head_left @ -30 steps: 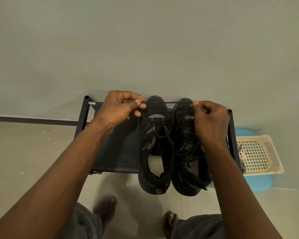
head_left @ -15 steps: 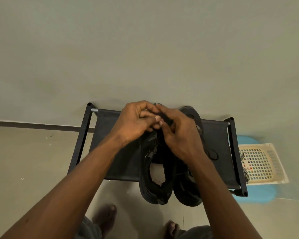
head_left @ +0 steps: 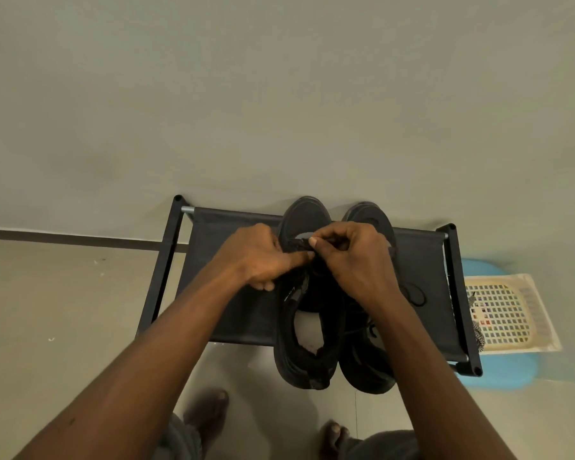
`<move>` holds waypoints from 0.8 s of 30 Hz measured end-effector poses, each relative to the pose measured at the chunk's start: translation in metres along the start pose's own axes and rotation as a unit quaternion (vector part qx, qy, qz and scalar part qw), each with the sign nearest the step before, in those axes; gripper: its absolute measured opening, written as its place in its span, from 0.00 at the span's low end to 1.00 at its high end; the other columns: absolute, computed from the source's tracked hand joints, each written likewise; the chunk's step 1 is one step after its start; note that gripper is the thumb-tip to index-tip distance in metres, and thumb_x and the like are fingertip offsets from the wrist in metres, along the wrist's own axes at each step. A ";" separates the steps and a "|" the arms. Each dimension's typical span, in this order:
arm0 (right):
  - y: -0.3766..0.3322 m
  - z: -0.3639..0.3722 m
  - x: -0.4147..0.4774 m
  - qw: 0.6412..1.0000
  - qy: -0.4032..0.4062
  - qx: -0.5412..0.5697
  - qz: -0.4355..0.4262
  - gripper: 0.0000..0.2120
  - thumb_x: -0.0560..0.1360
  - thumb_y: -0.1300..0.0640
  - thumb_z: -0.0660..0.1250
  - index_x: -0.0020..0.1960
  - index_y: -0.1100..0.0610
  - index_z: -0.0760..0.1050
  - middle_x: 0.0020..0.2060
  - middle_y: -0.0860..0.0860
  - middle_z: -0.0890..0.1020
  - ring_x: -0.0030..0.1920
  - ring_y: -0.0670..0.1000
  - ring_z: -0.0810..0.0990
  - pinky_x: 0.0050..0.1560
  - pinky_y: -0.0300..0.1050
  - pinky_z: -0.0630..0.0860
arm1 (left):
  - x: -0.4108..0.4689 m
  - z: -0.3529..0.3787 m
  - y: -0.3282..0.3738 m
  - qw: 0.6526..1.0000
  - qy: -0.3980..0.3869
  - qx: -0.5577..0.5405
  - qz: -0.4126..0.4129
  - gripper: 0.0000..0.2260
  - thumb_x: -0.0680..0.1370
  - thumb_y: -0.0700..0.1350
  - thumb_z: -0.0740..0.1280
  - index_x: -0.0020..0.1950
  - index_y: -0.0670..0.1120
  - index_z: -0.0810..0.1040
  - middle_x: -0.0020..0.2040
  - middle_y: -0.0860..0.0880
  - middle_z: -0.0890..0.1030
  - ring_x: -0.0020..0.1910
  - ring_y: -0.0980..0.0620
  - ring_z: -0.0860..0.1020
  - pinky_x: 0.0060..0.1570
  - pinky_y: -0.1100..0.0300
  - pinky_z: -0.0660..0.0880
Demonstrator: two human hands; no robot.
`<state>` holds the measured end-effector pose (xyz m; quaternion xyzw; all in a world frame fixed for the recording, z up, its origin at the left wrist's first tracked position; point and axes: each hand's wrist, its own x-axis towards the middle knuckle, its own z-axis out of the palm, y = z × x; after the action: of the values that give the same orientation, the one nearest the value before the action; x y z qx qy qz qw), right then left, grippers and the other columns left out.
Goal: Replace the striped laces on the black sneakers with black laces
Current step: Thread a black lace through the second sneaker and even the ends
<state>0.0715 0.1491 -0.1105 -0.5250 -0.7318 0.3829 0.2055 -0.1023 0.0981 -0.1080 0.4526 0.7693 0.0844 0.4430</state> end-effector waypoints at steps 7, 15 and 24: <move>0.010 0.006 0.000 0.992 -0.030 -0.118 0.029 0.03 0.76 0.51 0.73 0.44 0.47 0.85 0.45 0.46 0.84 0.44 0.46 0.82 0.47 0.48 0.82 | 0.000 0.005 0.006 0.999 -0.010 -0.031 0.005 0.22 0.75 0.60 0.74 0.48 0.39 0.84 0.34 0.44 0.86 0.33 0.48 0.87 0.45 0.50 0.86; 0.008 0.013 -0.001 0.993 -0.040 -0.104 0.034 0.03 0.77 0.53 0.72 0.46 0.48 0.85 0.39 0.44 0.85 0.40 0.44 0.82 0.46 0.51 0.83 | 0.001 -0.002 -0.003 0.993 -0.028 -0.112 0.023 0.14 0.78 0.50 0.73 0.47 0.38 0.83 0.37 0.44 0.87 0.36 0.47 0.87 0.45 0.50 0.86; 0.001 0.010 -0.005 0.973 -0.047 -0.226 -0.026 0.08 0.80 0.50 0.68 0.53 0.48 0.85 0.50 0.49 0.78 0.51 0.52 0.79 0.45 0.43 0.68 | -0.001 -0.001 -0.001 0.993 -0.029 -0.109 0.033 0.14 0.78 0.50 0.74 0.46 0.38 0.84 0.37 0.44 0.87 0.37 0.47 0.87 0.45 0.50 0.86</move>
<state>0.0669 0.1411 -0.1173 -0.5203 -0.8216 0.2261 0.0564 -0.1039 0.0970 -0.1073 0.4293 0.7267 0.1695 0.5089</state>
